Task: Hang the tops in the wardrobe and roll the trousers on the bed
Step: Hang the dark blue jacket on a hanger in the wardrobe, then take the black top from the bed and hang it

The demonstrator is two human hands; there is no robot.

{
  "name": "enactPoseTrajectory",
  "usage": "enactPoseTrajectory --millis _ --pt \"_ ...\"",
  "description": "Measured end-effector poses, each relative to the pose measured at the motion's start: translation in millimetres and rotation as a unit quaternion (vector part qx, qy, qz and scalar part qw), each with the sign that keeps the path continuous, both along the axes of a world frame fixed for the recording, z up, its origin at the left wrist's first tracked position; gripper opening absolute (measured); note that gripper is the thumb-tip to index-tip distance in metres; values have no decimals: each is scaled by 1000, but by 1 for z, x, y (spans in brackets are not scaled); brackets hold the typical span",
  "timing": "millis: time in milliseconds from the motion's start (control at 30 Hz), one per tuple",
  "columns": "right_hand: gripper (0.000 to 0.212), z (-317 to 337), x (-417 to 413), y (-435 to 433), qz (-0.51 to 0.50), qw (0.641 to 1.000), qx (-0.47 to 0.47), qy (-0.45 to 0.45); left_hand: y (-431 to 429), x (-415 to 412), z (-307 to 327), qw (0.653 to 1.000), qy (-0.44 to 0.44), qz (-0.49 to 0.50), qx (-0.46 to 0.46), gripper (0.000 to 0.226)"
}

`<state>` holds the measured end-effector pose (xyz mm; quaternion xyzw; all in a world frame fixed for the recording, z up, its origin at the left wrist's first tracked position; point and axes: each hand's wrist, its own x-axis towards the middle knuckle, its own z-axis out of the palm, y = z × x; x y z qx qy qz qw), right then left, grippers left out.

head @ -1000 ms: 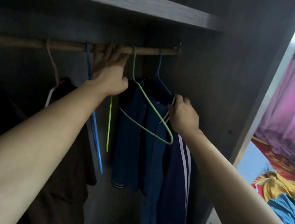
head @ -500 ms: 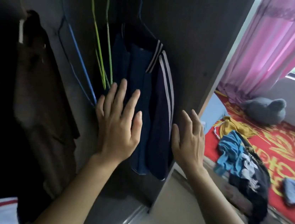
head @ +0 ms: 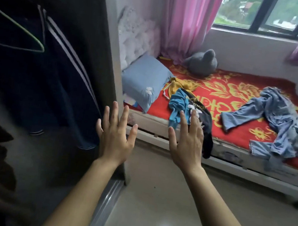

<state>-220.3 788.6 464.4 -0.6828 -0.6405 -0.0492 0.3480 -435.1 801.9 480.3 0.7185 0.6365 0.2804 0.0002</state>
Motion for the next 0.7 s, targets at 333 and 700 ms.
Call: enactPoseTrajectory --millis 333,700 --pt "67 -28 212 -70 -116 992 -56 -4 1 206 -36 991 44 -122 -47 67" --pt "71 -58 244 70 -72 992 -101 17 116 241 -63 991 69 -91 -73 70"
